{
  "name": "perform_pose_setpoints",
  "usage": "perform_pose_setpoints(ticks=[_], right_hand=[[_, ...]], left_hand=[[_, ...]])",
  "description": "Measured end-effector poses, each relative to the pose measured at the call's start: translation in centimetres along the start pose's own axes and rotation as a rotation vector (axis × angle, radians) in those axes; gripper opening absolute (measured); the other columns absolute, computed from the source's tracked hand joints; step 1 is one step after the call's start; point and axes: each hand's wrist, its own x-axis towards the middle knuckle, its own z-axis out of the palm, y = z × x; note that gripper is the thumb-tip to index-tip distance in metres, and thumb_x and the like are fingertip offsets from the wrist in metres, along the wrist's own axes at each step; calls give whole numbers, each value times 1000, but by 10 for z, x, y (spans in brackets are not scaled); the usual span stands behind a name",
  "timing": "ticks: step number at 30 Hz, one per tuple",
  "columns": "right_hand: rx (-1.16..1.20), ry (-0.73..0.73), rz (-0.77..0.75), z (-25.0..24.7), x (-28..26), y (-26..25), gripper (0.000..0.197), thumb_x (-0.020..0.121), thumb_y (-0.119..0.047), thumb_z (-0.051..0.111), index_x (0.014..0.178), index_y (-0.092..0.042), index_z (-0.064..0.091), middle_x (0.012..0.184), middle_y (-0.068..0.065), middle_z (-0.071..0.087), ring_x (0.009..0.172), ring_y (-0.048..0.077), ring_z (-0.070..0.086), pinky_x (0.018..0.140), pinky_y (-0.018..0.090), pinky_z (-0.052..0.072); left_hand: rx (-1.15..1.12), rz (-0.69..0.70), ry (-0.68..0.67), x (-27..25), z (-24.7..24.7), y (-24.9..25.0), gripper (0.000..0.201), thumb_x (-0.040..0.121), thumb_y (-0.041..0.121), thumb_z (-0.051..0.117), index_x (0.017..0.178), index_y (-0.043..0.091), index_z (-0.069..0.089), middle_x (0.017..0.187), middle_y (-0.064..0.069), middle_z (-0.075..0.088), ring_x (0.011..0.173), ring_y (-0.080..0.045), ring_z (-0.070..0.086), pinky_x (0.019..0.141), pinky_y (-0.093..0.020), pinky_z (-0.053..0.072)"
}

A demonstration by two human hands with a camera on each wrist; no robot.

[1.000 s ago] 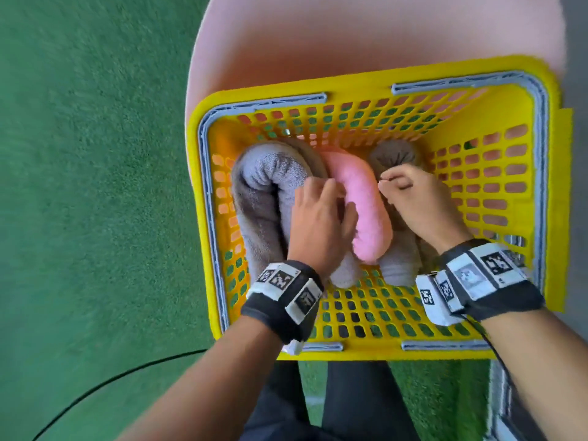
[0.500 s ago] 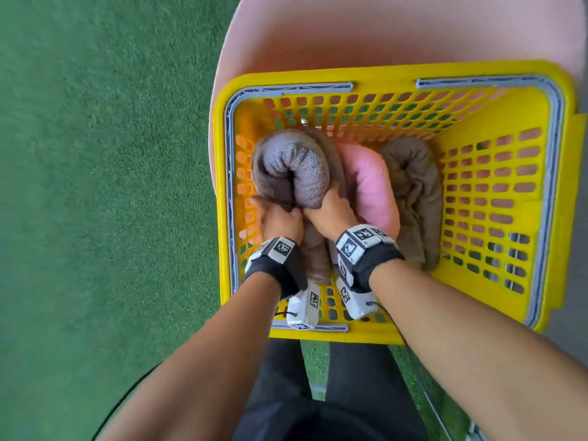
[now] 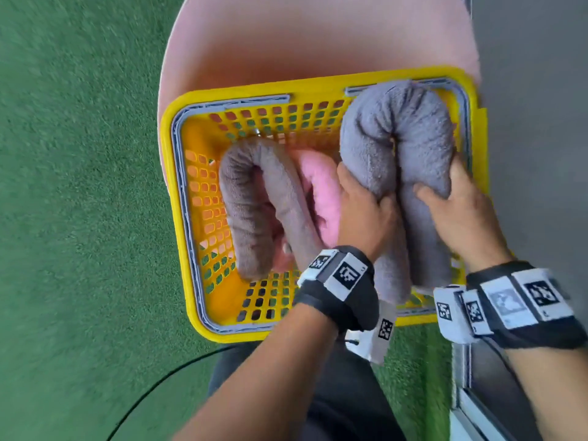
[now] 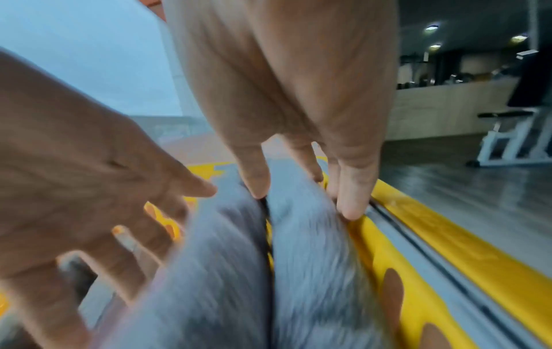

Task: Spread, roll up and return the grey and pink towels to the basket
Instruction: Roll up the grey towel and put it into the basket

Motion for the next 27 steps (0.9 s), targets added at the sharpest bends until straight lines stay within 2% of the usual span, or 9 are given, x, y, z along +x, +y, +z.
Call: perform_pose_setpoints(ticks=[4, 6, 9, 12, 15, 18, 21, 25, 27], right_hand=[[-182, -32, 2, 6, 11, 8, 60, 95, -28, 56, 149, -16, 35, 146, 18, 36, 136, 31, 34, 109, 36, 28], [-166, -52, -82, 27, 9, -4, 46, 94, -25, 56, 138, -15, 50, 136, 16, 49, 127, 31, 43, 103, 37, 34], [-164, -270, -144, 80, 6, -27, 33, 92, -24, 58, 124, -14, 61, 116, 13, 66, 112, 32, 58, 91, 37, 44], [-224, -451, -166, 139, 8, -46, 55, 92, -35, 58, 140, -12, 43, 132, 18, 57, 122, 36, 52, 97, 41, 42], [-254, -510, -110, 184, 14, -60, 84, 90, -44, 62, 150, -7, 17, 133, 27, 53, 119, 41, 55, 94, 45, 44], [-256, -504, -12, 212, 17, -61, 93, 91, -46, 61, 152, -7, 4, 130, 29, 54, 115, 43, 58, 92, 45, 45], [-269, -447, -1, 221, 16, -54, 78, 95, -39, 55, 151, -8, 10, 125, 28, 58, 111, 44, 60, 88, 46, 46], [-238, -434, -96, 205, 10, -52, 54, 94, -33, 53, 139, -15, 30, 118, 26, 61, 106, 43, 60, 81, 47, 47], [-153, -401, -116, 183, 1, -63, 43, 91, -37, 53, 128, -21, 39, 114, 24, 62, 104, 43, 59, 75, 43, 40]], left_hand=[[414, -70, -242, 9, 12, -27, 55, 95, 36, 45, 134, 0, 32, 127, -28, 48, 119, -44, 46, 97, -49, 38], [496, -89, -114, 16, -16, -52, 45, 95, 26, 48, 132, 1, 38, 126, -27, 50, 116, -43, 48, 96, -48, 39], [406, -370, 197, 28, -80, -98, 51, 90, 20, 50, 136, 4, 37, 133, -25, 45, 121, -41, 45, 103, -44, 36], [305, -555, 301, 45, -127, -133, 60, 89, 21, 55, 141, 3, 32, 138, -23, 46, 124, -39, 47, 104, -43, 40], [231, -597, 266, 60, -139, -148, 61, 88, 21, 62, 140, 2, 37, 135, -18, 52, 120, -35, 54, 100, -38, 46], [197, -600, 283, 71, -132, -152, 65, 91, 23, 63, 142, -1, 32, 138, -19, 48, 125, -33, 50, 96, -31, 42], [188, -651, 349, 77, -131, -148, 49, 100, 23, 45, 142, 1, 30, 139, -20, 47, 126, -35, 47, 100, -35, 35], [264, -609, 349, 70, -141, -147, 58, 69, 40, 71, 118, 10, 57, 111, -13, 67, 98, -31, 65, 81, -36, 53], [251, -527, 330, 56, -138, -131, 57, 61, 40, 72, 112, 15, 64, 106, -9, 70, 94, -26, 67, 81, -36, 56]])
